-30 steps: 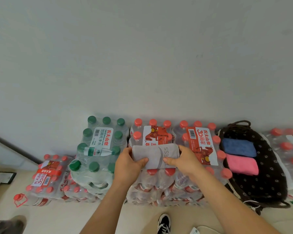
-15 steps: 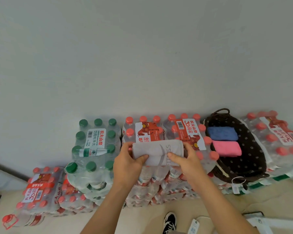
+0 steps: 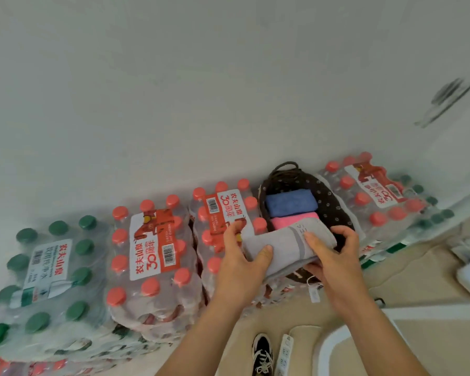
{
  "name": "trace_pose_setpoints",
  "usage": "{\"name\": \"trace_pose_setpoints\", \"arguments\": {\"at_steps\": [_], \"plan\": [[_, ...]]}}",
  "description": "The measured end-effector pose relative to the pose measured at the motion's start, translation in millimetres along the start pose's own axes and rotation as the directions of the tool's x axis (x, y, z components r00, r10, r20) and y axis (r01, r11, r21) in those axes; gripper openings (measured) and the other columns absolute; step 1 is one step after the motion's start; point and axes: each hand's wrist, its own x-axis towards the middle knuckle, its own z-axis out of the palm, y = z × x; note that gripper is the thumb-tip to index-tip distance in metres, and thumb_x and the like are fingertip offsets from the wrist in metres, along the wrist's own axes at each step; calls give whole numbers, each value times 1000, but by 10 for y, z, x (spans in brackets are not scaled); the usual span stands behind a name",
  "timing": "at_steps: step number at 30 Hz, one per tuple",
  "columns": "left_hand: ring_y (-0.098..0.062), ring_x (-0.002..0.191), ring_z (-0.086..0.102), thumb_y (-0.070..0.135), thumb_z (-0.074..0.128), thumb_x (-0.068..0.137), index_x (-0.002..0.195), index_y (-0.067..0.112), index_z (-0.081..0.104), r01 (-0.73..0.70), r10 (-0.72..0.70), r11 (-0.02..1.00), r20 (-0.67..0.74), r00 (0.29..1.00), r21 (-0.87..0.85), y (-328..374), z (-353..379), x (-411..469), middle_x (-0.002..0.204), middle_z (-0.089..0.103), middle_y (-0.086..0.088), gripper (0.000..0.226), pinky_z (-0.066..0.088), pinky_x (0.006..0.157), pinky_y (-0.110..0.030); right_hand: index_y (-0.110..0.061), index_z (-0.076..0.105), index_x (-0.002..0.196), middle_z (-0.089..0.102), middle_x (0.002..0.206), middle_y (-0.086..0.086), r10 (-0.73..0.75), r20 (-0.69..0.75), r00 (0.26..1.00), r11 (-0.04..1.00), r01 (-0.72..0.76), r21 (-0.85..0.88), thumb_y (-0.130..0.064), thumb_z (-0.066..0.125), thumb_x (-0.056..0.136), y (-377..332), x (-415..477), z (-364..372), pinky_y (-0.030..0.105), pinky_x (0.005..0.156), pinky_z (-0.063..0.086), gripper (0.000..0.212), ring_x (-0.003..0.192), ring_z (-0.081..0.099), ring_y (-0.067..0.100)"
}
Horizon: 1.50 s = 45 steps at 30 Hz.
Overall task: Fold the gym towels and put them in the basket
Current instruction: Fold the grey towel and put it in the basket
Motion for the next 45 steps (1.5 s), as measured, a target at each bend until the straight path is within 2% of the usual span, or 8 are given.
{"name": "trace_pose_setpoints", "arguments": {"at_steps": [4, 8, 14, 24, 29, 34, 40, 45], "plan": [[-1, 59, 48, 25, 62, 86, 129, 40, 32, 10, -26, 975, 69, 997, 221, 38, 609, 346, 75, 49, 11, 55, 46, 60, -21, -30, 45, 93, 55, 105, 3, -24, -57, 998, 960, 7, -280, -23, 67, 88, -55, 480, -463, 30, 62, 58, 24, 91, 63, 19], [-21, 84, 61, 31, 52, 83, 106, 44, 51, 50, -168, 862, 190, 967, 504, -17, 978, 720, 101, 63, -6, 26, 48, 80, -34, -25, 43, 91, 53, 97, 6, 74, -8, 997, 777, -62, -627, -31, 61, 88, -77, 946, -700, 40, 62, 61, 19, 83, 62, 21], [-28, 105, 61, 24, 41, 92, 110, 19, 68, -97, -193, 604, 263, 945, 791, 37, 1244, 1145, 114, 68, -6, 33, 46, 89, -32, -11, 41, 109, 50, 93, 5, 317, 52, 947, 435, -97, -895, -31, 48, 92, -218, 1413, -603, 31, 49, 57, 27, 62, 66, 25], [-33, 110, 57, 12, 34, 97, 120, 0, 57, -148, -519, 401, 358, 776, 904, -103, 1382, 1435, 123, 60, -20, 34, 45, 91, -35, -8, 29, 135, 48, 123, 23, 572, -25, 820, 287, -229, -930, -10, 50, 91, -71, 1811, -477, 48, 67, 60, 49, 71, 71, 36], [-37, 118, 48, 4, 37, 93, 129, 1, 42, -138, -539, 347, 317, 781, 928, -64, 1436, 1411, 135, 35, -23, 37, 42, 93, -37, -6, 27, 140, 54, 118, 25, 572, -34, 820, 272, -229, -934, -4, 52, 90, 23, 1917, -450, 45, 69, 60, 55, 72, 70, 34], [-40, 110, 53, 6, 47, 88, 138, 10, 27, -96, -467, 389, 285, 837, 916, -182, 1446, 1359, 133, 26, -18, 54, 44, 86, -36, 0, 39, 131, 57, 118, 19, 482, -9, 876, 211, -126, -969, -1, 58, 83, 142, 1939, -477, 44, 82, 57, 52, 101, 62, 34], [-37, 95, 61, -3, 55, 82, 134, 9, 30, -217, -342, 310, 322, 883, 925, -247, 1457, 1246, 127, 32, -18, 59, 47, 76, -37, -7, 57, 90, 61, 79, 8, 428, 17, 904, 125, -41, -991, -4, 57, 78, 230, 1900, -555, 34, 69, 59, 12, 74, 69, 27], [-39, 97, 62, -5, 60, 80, 134, 11, 32, -268, -305, 226, 329, 893, 937, -259, 1473, 1200, 132, 30, -18, 63, 52, 76, -42, -7, 61, 101, 66, 99, 11, 311, 113, 944, -67, 140, -988, -8, 54, 83, 223, 1870, -584, 31, 69, 52, 19, 89, 67, 28]]}}
